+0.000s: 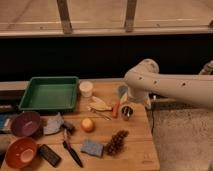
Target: Place pepper in purple bowl
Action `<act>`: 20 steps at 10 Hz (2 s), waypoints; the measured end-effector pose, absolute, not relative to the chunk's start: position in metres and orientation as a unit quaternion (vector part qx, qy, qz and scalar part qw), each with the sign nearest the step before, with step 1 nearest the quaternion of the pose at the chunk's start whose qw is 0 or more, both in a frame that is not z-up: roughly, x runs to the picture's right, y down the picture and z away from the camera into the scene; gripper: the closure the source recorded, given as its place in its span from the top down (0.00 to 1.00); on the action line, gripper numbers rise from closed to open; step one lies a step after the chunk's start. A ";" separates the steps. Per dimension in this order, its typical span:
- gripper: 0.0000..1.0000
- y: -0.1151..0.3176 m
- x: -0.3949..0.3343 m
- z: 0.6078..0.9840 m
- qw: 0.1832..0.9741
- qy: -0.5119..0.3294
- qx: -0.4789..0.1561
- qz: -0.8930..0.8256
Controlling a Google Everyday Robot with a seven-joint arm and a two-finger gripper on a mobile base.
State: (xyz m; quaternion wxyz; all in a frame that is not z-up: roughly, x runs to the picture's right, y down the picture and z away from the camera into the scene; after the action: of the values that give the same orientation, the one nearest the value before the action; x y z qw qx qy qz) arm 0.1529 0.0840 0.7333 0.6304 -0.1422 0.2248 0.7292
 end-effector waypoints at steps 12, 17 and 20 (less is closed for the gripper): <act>0.79 0.081 0.095 0.760 0.701 0.148 -0.177 0.675; 0.79 0.080 0.066 0.780 0.824 0.119 -0.163 0.530; 0.79 0.079 0.058 0.785 0.858 0.096 -0.172 0.475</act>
State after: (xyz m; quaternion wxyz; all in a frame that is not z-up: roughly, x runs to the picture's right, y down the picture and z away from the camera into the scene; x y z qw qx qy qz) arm 0.0585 0.0785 0.7847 0.8579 -0.1721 0.0961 0.4745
